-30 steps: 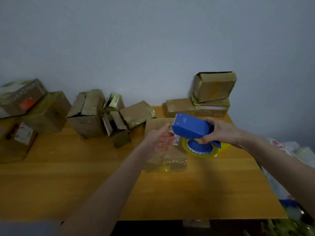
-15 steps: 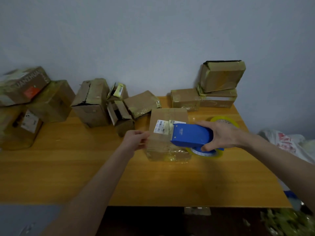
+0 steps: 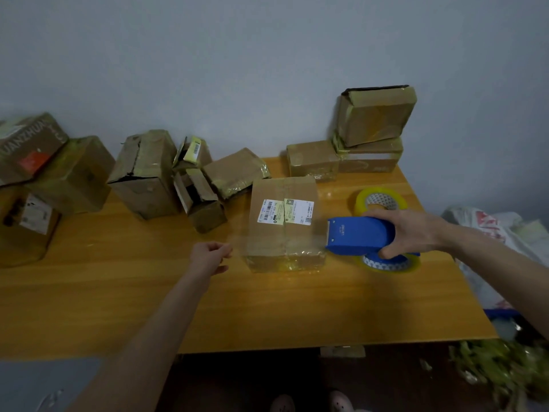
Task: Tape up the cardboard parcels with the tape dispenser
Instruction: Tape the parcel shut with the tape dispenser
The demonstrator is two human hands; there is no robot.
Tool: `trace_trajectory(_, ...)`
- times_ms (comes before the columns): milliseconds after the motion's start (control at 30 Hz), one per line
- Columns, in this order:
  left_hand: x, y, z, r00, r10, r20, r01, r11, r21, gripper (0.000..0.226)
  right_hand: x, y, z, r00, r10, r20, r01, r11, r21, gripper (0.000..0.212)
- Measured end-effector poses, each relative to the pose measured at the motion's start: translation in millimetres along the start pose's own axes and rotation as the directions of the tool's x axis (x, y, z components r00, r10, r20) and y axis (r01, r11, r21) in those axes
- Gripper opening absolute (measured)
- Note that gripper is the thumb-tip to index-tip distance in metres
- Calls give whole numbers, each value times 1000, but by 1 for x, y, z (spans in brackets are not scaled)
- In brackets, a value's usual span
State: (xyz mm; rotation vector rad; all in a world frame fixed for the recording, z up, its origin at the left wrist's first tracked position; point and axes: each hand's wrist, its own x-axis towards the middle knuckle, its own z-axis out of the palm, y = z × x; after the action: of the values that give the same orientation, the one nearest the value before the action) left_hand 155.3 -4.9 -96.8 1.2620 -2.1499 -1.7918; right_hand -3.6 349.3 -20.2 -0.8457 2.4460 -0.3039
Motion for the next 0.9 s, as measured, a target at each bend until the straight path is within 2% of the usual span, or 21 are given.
trace_trajectory(333,1,-11,10,998,-50,28,49,999,22,12,17,10,4,997,27,78,-19,995,-95,78)
trace_trajectory(433,4,-14,13,998,-60,32,58,998,36,13,21,15,7,993,32,115,-26,998,-59,77)
trace_trajectory(900,16,-26,32,996,-82,42,78,992,94,16,43,17,31,973,140,185,-110,980,-164,81)
